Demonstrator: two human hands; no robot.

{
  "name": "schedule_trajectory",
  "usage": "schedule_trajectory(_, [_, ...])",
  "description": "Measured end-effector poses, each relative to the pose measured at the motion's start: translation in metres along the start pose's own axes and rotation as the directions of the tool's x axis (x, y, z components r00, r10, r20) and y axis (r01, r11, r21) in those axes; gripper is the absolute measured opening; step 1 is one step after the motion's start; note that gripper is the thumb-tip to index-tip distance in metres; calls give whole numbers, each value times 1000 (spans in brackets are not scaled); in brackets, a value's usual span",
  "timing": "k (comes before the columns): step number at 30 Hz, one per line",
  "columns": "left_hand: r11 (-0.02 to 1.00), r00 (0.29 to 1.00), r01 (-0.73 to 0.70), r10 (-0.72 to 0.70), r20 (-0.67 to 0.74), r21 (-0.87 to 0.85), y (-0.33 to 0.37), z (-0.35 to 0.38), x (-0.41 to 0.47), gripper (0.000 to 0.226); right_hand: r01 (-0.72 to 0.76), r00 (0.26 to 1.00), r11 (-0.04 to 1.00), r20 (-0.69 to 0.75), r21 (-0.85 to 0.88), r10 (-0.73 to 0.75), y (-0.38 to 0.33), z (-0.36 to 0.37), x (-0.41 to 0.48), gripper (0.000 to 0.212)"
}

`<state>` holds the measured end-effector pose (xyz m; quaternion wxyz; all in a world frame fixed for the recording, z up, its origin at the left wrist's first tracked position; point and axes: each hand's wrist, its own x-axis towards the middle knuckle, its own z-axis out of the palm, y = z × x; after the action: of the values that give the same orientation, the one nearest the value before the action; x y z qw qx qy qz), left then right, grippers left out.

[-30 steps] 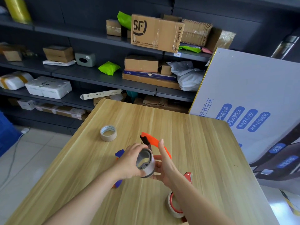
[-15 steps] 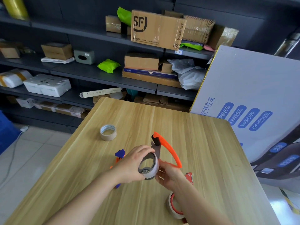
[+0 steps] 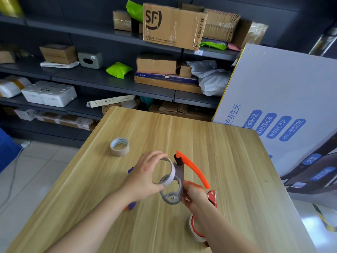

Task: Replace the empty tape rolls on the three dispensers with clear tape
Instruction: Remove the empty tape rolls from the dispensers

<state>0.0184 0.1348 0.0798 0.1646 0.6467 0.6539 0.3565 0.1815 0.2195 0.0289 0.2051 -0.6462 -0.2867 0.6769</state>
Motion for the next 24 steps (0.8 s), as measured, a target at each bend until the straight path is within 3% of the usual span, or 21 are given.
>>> schedule_trajectory(3, [996,996,73,-74,-40,-43,-6,0,5,82,3,1000,998,-11,-67,-4,4,-3,1,26])
schedule_trajectory(8, [975,974,220,-217,-64,34,-23,16,14,85,-39,999,994,1,-104,39,19,-1,7,24])
schedule_trajectory(13, [943,949,313,-316,15,110,-48,31,33,86,-134,977,979,189,152,104,28,0,18,32])
schedule_trajectory(16, [934,937,326,-339,79,145,-62,38,50,84,-73,968,997,244,18,66,39,3,31,29])
schedule_trajectory(21, [914,908,354,-387,160,200,-90,45,79,86,20,991,961,135,-276,18,44,19,40,25])
schedule_trajectory(22, [912,903,354,-391,178,207,-96,48,82,87,32,991,944,131,-329,12,45,21,40,30])
schedule_trajectory(24, [912,900,345,-389,196,223,-106,52,89,86,33,993,920,120,-390,15,52,24,42,61])
